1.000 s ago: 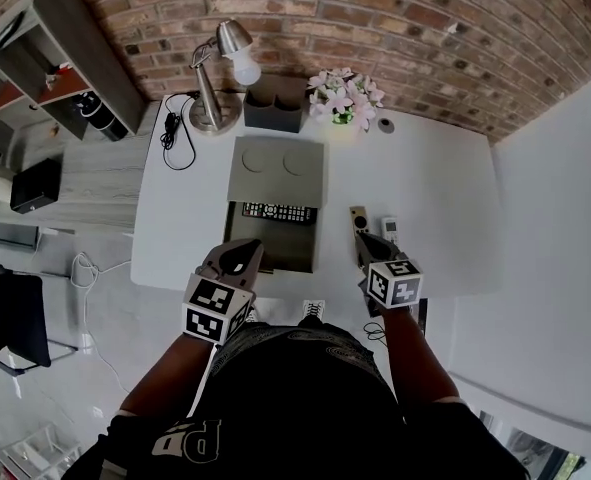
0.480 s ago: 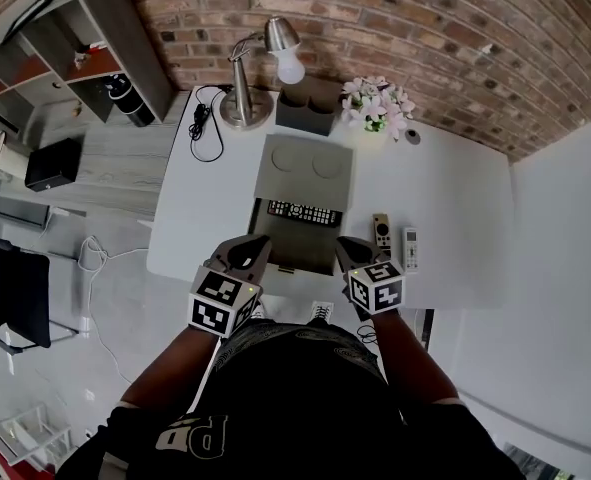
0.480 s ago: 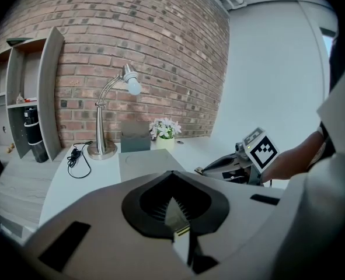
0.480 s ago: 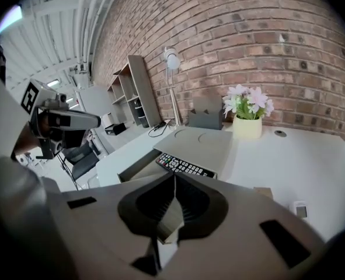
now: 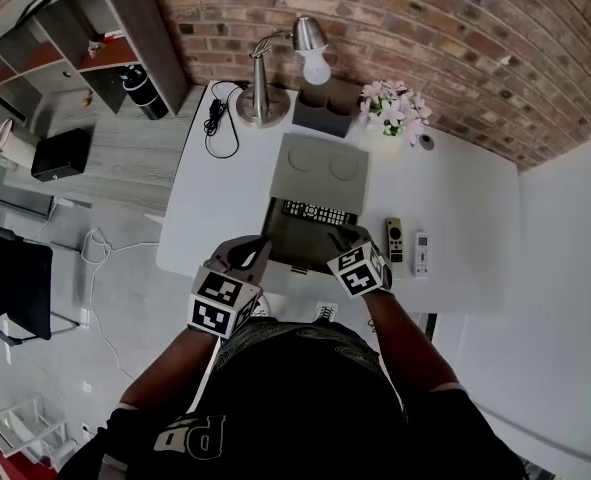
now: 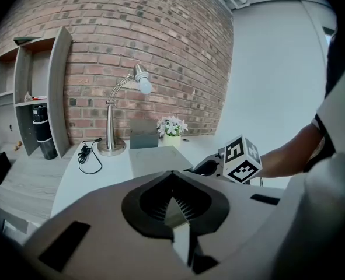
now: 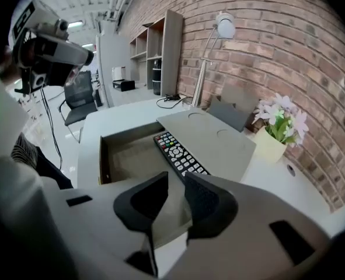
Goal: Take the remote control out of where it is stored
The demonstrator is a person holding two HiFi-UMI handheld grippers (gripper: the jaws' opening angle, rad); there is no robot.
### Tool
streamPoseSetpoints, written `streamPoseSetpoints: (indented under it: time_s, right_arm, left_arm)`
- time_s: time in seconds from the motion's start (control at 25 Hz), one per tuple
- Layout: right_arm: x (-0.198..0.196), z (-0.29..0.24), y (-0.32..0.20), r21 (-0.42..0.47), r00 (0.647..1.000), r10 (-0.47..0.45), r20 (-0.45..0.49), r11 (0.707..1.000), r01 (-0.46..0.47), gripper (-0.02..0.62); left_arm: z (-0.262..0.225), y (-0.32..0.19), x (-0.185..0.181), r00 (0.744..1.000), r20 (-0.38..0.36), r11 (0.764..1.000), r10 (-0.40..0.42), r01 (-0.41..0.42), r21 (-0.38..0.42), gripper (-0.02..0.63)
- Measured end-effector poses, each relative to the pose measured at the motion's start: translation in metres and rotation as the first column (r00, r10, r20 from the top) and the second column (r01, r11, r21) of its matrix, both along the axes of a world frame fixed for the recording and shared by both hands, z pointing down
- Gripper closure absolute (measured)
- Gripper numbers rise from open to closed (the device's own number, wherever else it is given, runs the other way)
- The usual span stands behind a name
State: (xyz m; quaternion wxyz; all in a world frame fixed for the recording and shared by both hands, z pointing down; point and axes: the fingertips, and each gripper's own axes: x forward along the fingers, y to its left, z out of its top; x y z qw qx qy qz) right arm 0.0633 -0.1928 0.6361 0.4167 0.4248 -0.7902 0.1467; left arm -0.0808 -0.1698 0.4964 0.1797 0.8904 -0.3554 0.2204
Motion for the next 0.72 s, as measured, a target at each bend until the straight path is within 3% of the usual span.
streamPoseSetpoints:
  time_s: [0.36,0.72]
  right_arm:
    - [-0.002,0.034,-0.022,-0.047,0.972,-0.11,-0.207,0.994,0.103,0.494]
    - [0.004,0.038,-0.027,-0.077,0.968,-0.105,-0.229,0.993,0.089,0.495]
  left_arm:
    - [0.006,0.001,-0.031,0.998,0.008,0.998,-0.057,0.057,-0.014,0.6]
    - [0.009,0.001,-0.041,0.997,-0.005,0.996,-0.077,0.077,-0.034,0.6]
